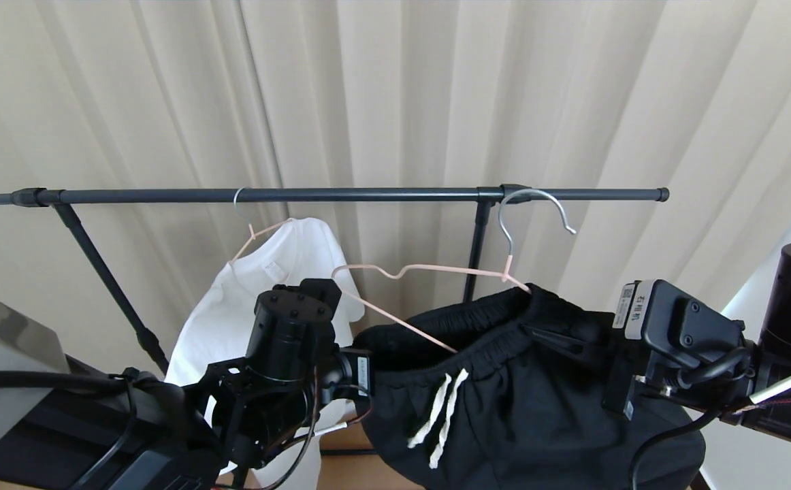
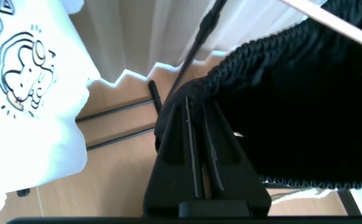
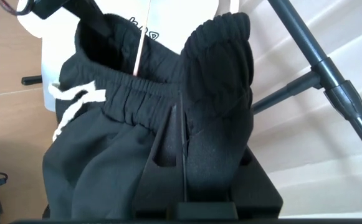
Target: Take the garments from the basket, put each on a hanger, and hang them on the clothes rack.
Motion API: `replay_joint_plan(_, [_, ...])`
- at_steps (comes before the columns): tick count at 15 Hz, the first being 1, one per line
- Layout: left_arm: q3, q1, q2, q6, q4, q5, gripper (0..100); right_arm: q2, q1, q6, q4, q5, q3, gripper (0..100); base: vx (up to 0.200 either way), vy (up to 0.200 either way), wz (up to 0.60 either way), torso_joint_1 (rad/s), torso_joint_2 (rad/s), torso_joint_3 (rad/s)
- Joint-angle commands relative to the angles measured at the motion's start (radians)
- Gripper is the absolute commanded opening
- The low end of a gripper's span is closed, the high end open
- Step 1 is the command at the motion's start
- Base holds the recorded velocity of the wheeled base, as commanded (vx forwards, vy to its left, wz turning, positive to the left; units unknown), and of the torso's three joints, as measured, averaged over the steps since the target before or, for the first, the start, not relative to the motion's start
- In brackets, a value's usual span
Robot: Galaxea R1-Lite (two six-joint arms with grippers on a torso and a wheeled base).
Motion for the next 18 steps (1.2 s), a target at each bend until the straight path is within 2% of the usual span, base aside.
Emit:
replay_joint_plan(1, [-0.003,0.017,-0.014,-0.001,-0.001,0.008,0,0.003,0.001,0.0,0.0,0.0,0.001,0,0.0,0.0,0.0,0.0,0.0,0.0])
replay_joint_plan(8, [-0.02,0.112,-0.045,0.002,-0.001,0.016,0,0.001,0.001,-0.002,0.0,0.0,0.021,0,0.0,0.0,0.0,0.0,0.0,0.0])
replay_joint_plan(11, [-0.037,0.151,-0.051,0.045,-0.001,0.016,0,-0.007,0.0,-0.005,0.0,0.0,0.034,0,0.0,0.0,0.0,0.0,0.0,0.0])
replay_joint_plan(18, [-0.123,0.178,-0.046,0.084,0.004,0.01,0,-0.011,-0.002,-0.02,-0.002,0.003,0.051,0,0.0,0.0,0.0,0.0,0.0,0.0])
